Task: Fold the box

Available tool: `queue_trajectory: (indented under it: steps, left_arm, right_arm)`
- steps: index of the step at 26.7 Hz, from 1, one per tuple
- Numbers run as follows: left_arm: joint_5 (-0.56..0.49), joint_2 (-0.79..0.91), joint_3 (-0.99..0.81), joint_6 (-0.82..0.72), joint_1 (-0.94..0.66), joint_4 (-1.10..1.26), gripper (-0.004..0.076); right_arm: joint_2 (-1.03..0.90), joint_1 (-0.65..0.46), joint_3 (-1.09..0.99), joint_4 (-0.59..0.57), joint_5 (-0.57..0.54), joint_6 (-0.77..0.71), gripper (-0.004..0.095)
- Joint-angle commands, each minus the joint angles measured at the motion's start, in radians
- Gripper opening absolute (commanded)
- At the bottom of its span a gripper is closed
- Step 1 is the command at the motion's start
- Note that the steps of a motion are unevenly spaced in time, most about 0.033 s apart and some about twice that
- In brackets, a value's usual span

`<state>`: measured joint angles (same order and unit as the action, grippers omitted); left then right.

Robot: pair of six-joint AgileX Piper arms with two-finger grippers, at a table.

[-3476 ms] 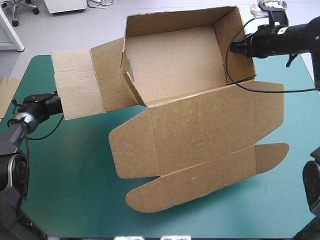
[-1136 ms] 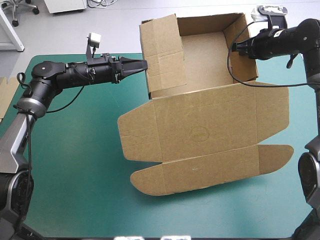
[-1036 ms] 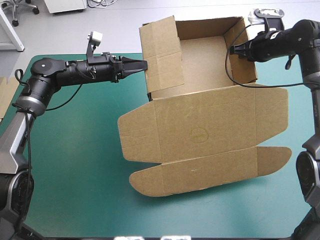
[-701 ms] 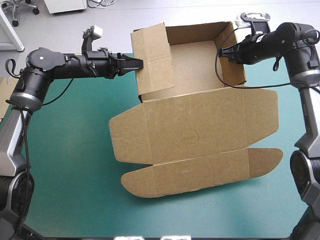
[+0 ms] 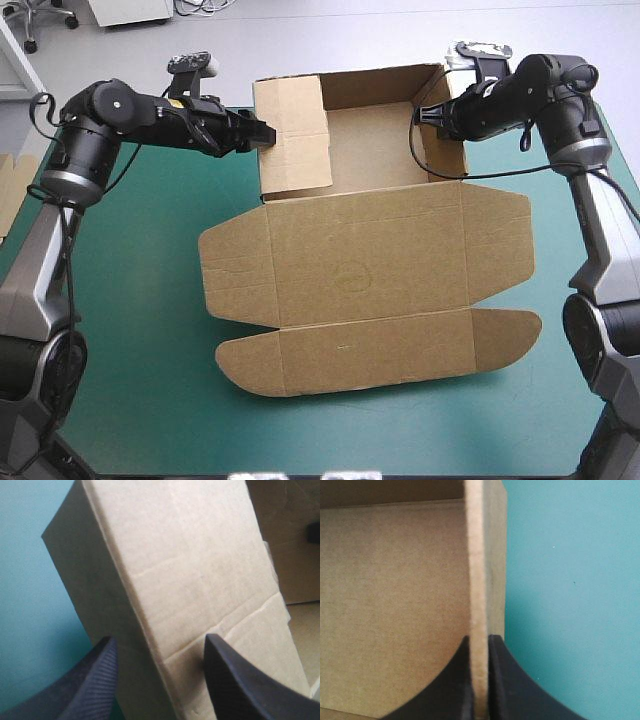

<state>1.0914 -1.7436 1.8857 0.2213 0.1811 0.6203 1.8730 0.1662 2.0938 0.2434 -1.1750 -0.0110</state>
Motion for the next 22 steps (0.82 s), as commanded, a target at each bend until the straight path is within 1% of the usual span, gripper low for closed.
queue_trajectory:
  steps: [1,5,7,10,13,18,22]
  left_arm:
    - [0.05,-0.018,0.14,-0.088,0.04,-0.1,0.0374]
    - [0.165,-0.098,0.231,-0.175,0.042,-0.189,0.0374]
    - [0.196,-0.117,0.234,-0.197,0.042,-0.21,0.0374]
    - [0.205,-0.137,0.236,-0.199,0.042,-0.221,0.0374]
    - [0.188,-0.139,0.236,-0.202,0.049,-0.229,0.0374]
    - [0.194,-0.139,0.241,-0.237,0.082,-0.331,0.0353]
    - [0.204,-0.146,0.243,-0.271,0.116,-0.432,0.0352]
  right_arm:
    - [-0.049,0.023,0.031,0.039,0.042,-0.033,0.0002]
    - [-0.042,0.025,0.031,0.046,0.04,-0.053,0.0002]
    - [-0.042,0.025,0.031,0.043,0.042,-0.06,0.0002]
    - [-0.041,0.025,0.031,0.044,0.042,-0.06,0.0002]
    - [-0.039,0.025,0.031,0.044,0.042,-0.065,0.0002]
    - [-0.03,0.04,0.031,0.033,0.039,-0.08,0.0002]
    - [-0.014,0.069,0.031,-0.022,0.037,-0.111,0.0002]
